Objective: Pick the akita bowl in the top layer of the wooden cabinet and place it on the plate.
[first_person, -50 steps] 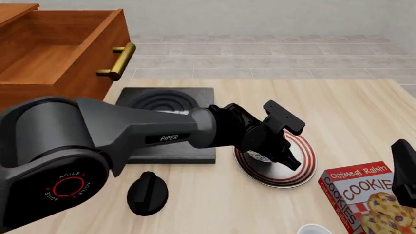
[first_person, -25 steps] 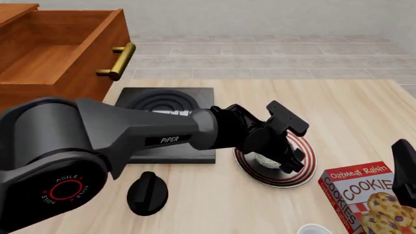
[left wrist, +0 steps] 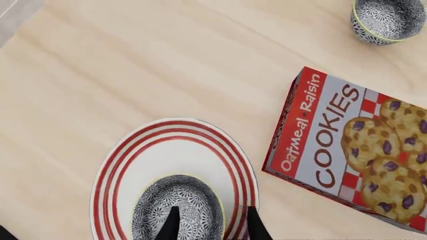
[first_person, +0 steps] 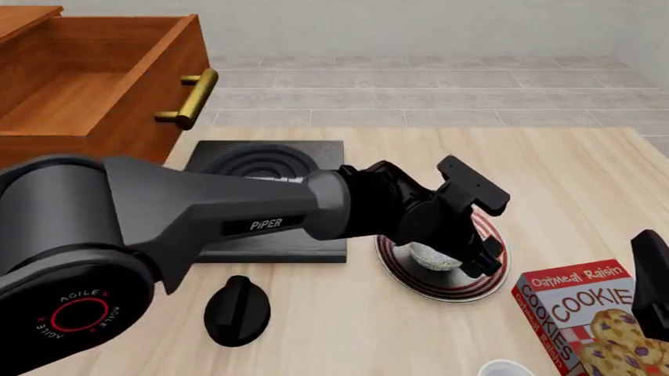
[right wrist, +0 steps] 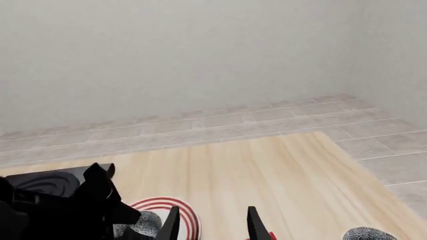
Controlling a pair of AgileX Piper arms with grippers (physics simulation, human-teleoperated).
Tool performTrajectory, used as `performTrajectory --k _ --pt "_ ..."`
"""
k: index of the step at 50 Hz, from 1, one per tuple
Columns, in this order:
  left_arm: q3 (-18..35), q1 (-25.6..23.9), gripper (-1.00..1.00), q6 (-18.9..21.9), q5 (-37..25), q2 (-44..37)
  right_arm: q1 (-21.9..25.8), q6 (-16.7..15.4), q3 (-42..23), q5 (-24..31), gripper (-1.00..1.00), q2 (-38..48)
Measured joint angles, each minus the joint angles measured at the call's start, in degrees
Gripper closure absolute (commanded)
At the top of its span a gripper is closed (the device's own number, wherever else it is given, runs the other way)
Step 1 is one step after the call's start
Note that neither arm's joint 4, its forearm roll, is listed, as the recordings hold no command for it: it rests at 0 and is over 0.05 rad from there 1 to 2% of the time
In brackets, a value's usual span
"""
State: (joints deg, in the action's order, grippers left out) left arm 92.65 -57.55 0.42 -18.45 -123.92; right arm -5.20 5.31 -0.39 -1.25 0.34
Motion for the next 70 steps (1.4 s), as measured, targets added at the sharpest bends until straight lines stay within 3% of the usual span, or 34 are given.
performTrajectory --k 70 --pt "3.59 -1.82 -1.0 -1.42 -6.94 9.04 0.2 -0.66 -0.4 0.6 -1.0 -0.23"
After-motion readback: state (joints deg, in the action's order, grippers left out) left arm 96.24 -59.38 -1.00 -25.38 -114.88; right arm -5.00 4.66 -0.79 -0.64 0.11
